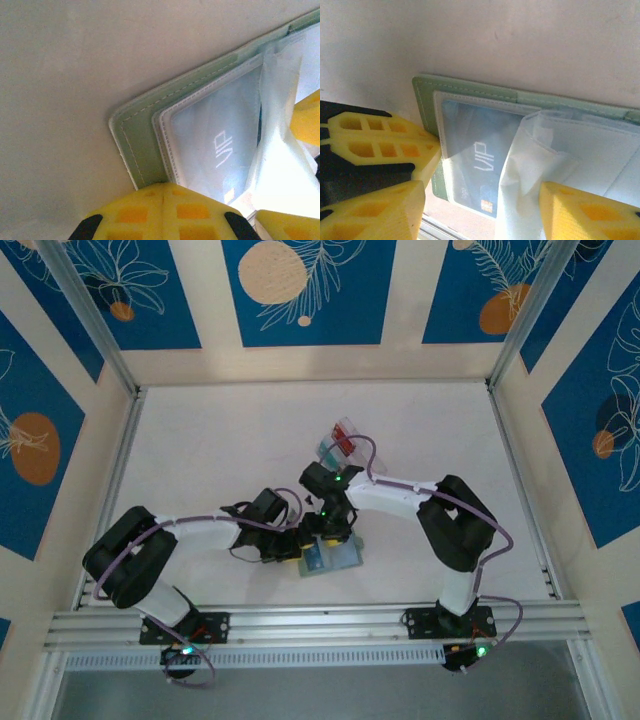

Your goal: Put the credit cards into the card holder

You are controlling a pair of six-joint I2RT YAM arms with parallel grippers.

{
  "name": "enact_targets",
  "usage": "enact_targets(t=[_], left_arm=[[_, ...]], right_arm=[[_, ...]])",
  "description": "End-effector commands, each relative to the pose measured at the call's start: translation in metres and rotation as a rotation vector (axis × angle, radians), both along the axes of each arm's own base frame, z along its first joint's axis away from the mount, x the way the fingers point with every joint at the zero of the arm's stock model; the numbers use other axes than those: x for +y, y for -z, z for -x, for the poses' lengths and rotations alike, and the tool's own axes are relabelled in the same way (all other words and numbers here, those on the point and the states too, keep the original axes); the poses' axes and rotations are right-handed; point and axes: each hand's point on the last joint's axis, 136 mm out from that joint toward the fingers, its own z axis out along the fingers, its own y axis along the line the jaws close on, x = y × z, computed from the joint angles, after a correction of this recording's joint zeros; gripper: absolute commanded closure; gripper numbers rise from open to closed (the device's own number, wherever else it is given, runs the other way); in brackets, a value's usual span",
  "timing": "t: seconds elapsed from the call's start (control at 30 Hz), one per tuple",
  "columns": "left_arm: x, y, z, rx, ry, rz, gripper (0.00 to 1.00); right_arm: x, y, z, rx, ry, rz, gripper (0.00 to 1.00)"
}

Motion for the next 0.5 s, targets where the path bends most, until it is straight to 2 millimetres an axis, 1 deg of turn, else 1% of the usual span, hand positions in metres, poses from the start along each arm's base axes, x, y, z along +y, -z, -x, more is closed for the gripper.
enact_targets(t=[0.0, 0.17, 0.37, 0.47], left_arm=[[0.009, 0.018, 0.010, 0.025, -0.005, -0.060, 1.00], [0.007, 0.017, 0.010, 0.027, -0.006, -0.050, 1.00], [0.005, 0.010, 0.008, 0.018, -0.010, -0.034, 0.99], [0.006, 0.008, 0.008, 0.012, -0.009, -0.036, 0.98]], right_arm=[[0.019, -0.027, 0.010, 0.035, -0.004, -0.146, 0.35], [0.022, -0.035, 0.012, 0.042, 0.007, -0.200, 0.28], [0.030, -0.043, 0.009, 0.049, 0.016, -0.263, 0.24], [0.028, -0.042, 0.006, 0.031, 0.015, -0.234, 0.23]])
